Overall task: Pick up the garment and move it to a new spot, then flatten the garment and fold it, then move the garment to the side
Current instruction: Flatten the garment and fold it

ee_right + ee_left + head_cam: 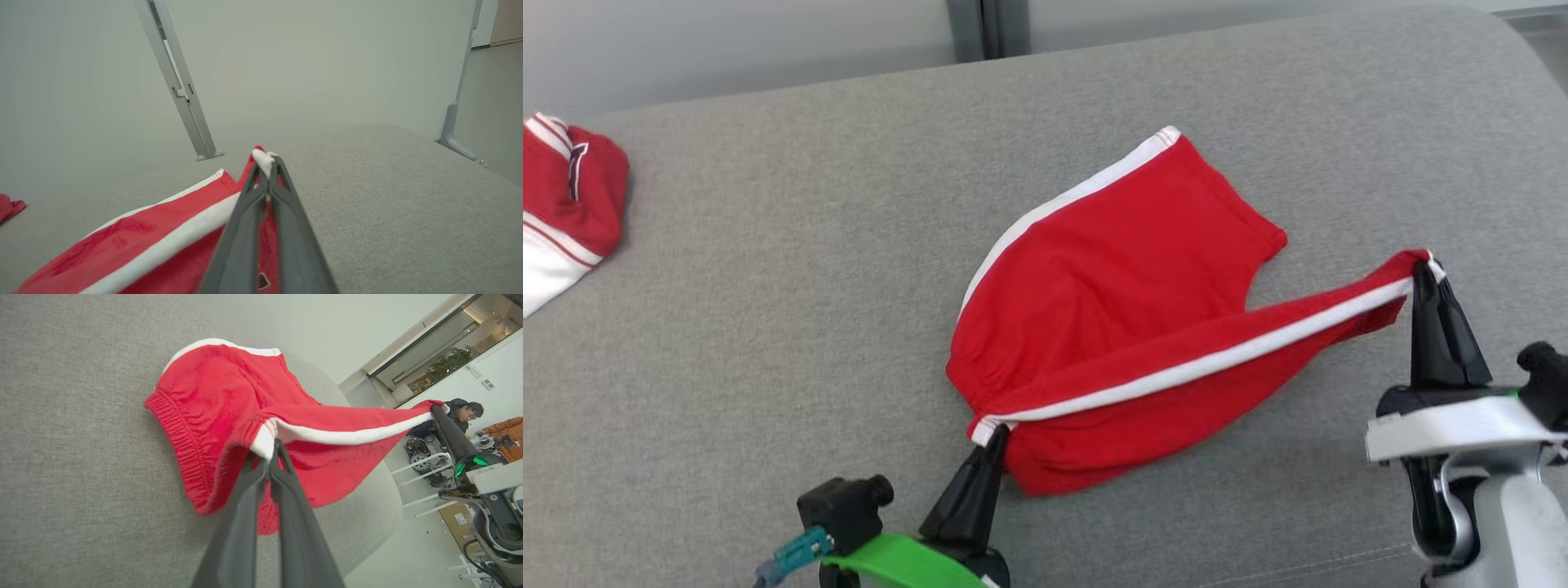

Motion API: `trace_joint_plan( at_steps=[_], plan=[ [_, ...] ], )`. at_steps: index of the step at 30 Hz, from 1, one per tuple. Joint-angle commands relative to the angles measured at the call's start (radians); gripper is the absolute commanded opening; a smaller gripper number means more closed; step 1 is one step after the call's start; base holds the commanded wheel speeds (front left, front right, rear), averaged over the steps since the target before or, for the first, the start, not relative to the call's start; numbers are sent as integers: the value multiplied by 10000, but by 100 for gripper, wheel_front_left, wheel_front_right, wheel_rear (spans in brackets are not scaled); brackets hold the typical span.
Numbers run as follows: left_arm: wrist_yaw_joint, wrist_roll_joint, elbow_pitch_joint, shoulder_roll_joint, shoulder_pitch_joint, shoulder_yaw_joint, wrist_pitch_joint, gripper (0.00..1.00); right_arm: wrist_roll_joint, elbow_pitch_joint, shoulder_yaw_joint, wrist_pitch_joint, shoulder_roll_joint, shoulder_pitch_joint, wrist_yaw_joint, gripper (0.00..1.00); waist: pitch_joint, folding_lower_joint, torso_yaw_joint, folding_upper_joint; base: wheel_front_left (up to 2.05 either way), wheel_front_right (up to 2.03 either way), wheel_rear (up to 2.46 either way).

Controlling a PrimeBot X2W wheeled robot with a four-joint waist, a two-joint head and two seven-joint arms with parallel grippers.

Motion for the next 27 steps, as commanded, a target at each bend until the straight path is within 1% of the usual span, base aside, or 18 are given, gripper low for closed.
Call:
trace_joint_plan(
  at_steps=[1, 5, 8, 11, 16, 19, 23, 27],
  plan=[
    [-52, -201, 227, -187, -392, 167, -65, 0, -201, 191, 21, 70, -21, -462, -11, 0, 561, 1, 540, 0, 0, 0, 0],
    [-199, -579, 996, -737, -1061, 555, -45, 0, -538, 997, 102, 358, -242, -1783, -11, 0, 943, 1, 920, 0, 0, 0, 0],
    [-333, -726, 1523, -966, -1664, 674, 107, 0, -630, 1752, 218, 660, -542, -2776, -12, 0, 1203, 1, 1175, 0, 0, 0, 0],
    [-249, -657, 2086, -1167, -2273, 746, 192, 0, -822, 2667, 533, 879, -973, -3840, -11, 0, 1450, 1, 1406, 0, 0, 0, 0],
    [-236, -767, 2696, -1528, -3041, 706, 545, 0, -884, 4489, 1209, 1379, -1385, -5372, -12, 0, 1716, 1, 1740, 0, 0, 0, 0],
    [-322, -803, 2949, -1723, -3339, 620, 690, 0, -848, 5432, 1469, 1475, -1547, -6105, -12, 0, 1788, 1, 1929, 0, 0, 0, 0],
    [-207, -921, 3333, -1935, -3564, 682, 630, 0, -827, 6594, 1737, 1442, -1725, -6943, -12, 0, 1830, 1, 2121, 0, 0, 0, 0],
    [-293, -994, 3579, -2076, -3686, 642, 559, 0, -834, 7595, 1855, 1295, -1852, -7668, -12, 0, 1886, 1, 2257, 0, 0, 0, 0]
  ],
)
